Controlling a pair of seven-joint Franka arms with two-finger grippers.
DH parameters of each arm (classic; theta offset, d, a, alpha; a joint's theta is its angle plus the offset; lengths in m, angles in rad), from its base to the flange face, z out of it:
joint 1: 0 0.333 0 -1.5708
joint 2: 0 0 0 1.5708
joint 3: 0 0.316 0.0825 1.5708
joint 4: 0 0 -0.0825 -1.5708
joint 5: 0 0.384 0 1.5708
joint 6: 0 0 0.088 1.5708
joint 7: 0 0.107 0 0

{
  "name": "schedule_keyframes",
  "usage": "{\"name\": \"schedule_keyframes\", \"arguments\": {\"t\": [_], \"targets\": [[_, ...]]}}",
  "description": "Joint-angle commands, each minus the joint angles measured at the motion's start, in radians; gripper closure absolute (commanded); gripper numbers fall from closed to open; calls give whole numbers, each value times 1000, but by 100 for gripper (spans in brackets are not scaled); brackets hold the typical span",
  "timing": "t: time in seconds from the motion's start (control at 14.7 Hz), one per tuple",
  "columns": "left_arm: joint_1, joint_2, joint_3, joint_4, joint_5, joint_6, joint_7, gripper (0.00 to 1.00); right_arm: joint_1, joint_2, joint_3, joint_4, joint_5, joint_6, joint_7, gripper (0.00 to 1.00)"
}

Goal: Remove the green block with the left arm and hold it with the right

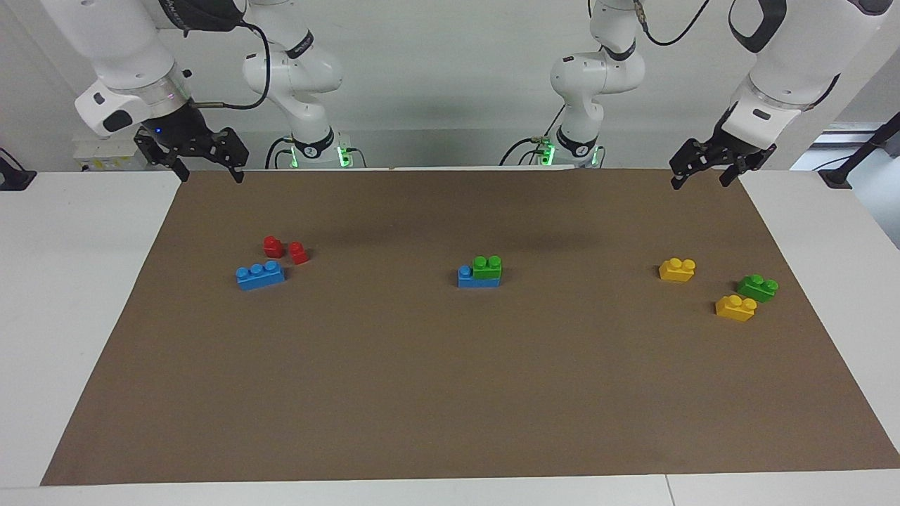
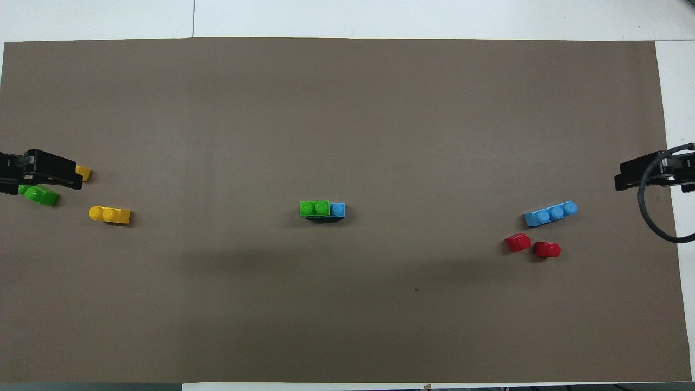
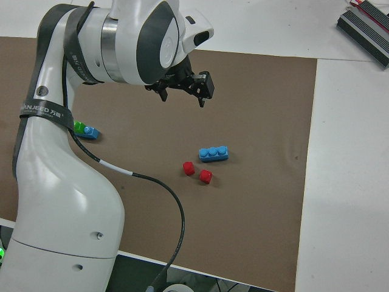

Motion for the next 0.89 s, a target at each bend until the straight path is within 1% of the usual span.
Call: {"name": "schedule_keyframes", "arguments": {"t": [0.0,0.68,0.82], "targets": [[7,-14,-9,-13,19,10,4,0,-11,0,3,3,-7,4,-17,0],[-6,-23,-9,-16,19,-2,-9,0,-11,0,3,4,-7,5,-22,0],[-4,-26,-9,-18,17,3,-7,0,-15,1,3,3,-7,27,-28,0]]}}
